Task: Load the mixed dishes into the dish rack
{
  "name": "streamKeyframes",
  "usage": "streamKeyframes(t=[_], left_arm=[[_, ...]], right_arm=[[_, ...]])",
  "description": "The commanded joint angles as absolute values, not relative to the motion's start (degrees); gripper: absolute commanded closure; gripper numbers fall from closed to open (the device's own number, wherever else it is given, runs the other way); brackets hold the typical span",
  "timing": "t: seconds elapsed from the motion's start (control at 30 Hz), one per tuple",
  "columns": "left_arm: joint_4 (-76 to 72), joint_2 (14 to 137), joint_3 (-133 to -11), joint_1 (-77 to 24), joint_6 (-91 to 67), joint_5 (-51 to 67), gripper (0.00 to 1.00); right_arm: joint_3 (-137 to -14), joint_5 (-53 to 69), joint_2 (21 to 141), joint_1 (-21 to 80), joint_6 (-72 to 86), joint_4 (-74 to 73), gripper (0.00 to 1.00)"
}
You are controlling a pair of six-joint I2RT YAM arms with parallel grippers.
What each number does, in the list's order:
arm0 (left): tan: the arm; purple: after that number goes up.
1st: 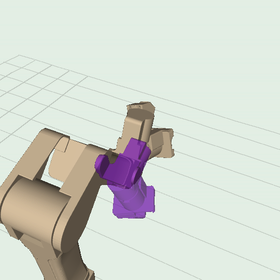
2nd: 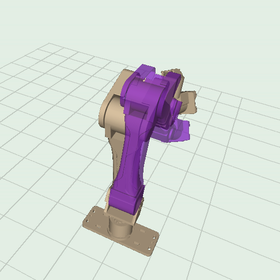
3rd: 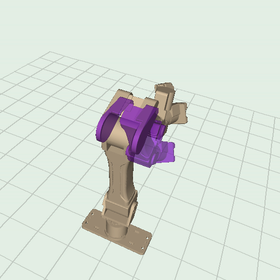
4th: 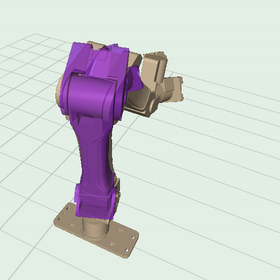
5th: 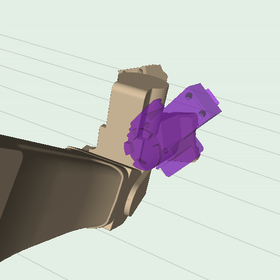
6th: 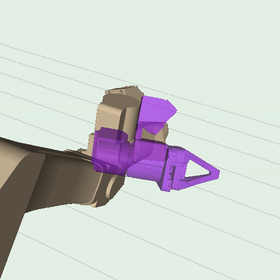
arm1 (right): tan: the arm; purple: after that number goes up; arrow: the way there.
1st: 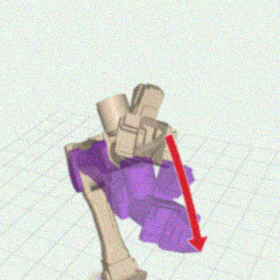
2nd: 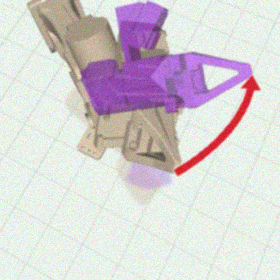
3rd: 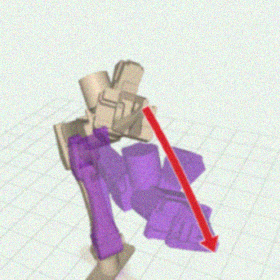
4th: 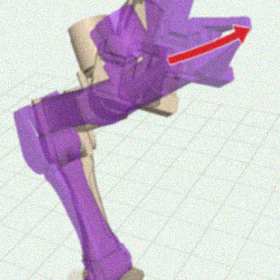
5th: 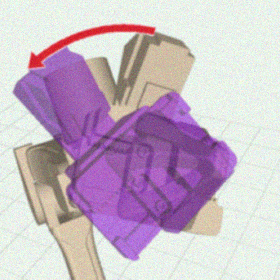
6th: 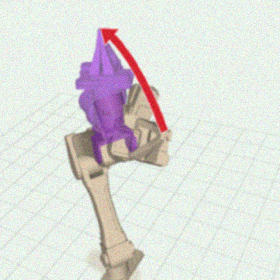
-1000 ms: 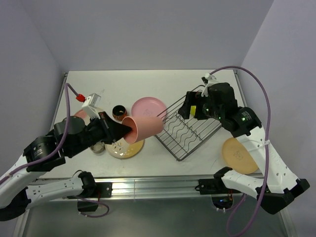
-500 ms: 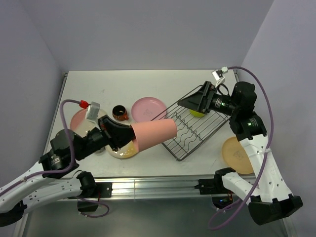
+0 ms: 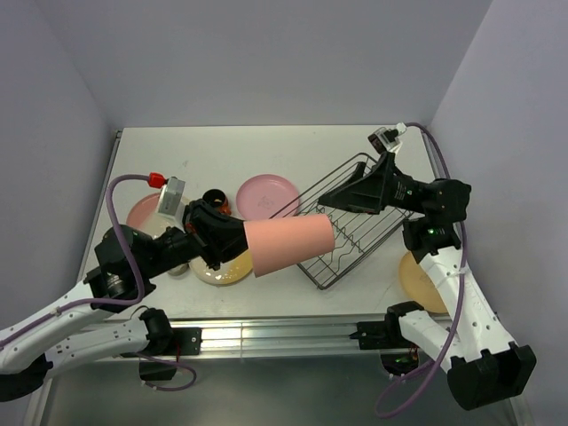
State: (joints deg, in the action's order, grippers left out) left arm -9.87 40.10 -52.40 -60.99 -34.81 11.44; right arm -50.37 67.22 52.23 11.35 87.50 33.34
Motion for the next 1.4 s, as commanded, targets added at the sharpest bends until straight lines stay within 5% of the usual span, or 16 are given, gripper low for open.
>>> streamKeyframes(t=[0.0, 0.4, 1.37], left_arm=[[-15.12, 40.34, -54.67, -61.00, -33.14, 13.01, 1.00], [-19.60, 45.09, -56.51, -58.36, -34.54, 16.61, 1.00], [-28.65, 49.31, -53.00, -50.27, -45.70, 24.17, 1.00]], right_arm=[[-53.43, 69.08, 49.75, 11.16, 94.21, 43.33, 0.00], [-53.88, 68.91, 48.52, 13.18, 99.93, 48.87, 0.00], [-63.02, 64.69, 48.51, 18.98, 79.54, 23.91, 0.02]])
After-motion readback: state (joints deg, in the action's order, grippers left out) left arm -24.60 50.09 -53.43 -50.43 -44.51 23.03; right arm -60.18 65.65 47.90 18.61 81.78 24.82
